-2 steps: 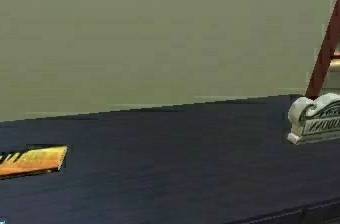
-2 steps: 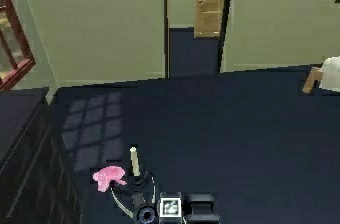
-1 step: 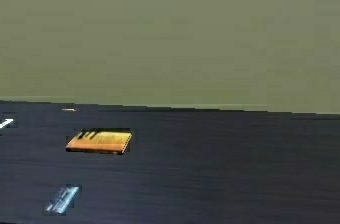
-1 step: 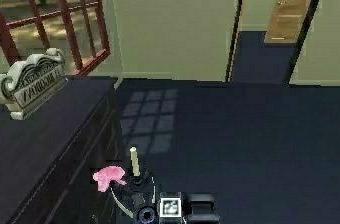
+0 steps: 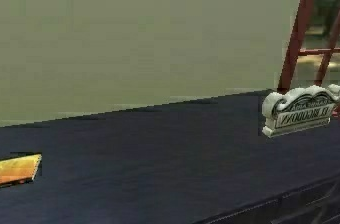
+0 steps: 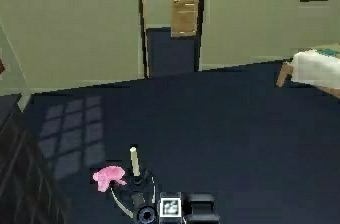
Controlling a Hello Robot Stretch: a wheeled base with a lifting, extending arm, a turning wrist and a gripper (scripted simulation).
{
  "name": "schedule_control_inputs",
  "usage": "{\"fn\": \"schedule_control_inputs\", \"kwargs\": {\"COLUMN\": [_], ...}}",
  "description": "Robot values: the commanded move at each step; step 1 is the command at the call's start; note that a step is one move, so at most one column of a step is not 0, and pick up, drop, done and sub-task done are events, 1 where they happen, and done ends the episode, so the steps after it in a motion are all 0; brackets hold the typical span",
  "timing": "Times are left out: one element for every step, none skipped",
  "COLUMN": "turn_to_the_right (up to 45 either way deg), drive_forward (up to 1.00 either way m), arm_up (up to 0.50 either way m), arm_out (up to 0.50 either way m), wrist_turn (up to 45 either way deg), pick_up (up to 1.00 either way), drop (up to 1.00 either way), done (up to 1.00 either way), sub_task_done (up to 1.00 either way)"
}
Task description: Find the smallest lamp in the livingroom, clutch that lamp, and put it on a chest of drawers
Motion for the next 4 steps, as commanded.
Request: {"fn": "schedule_control_inputs", "kwargs": {"turn_to_the_right": [-30.0, 24.0, -12.0, 0.0], "drive_forward": [0.00, 0.00, 0.00, 0.10], "arm_up": [0.00, 0.00, 0.00, 0.00], "arm_out": [0.00, 0.00, 0.00, 0.00], "wrist_turn": [0.0, 0.0, 0.0, 0.0], "pick_up": [0.00, 0.00, 0.00, 0.00], "drop": [0.00, 0.00, 0.00, 0.00], "done": [0.00, 0.00, 0.00, 0.00], "sub_task_done": [0.00, 0.00, 0.00, 0.00]}}
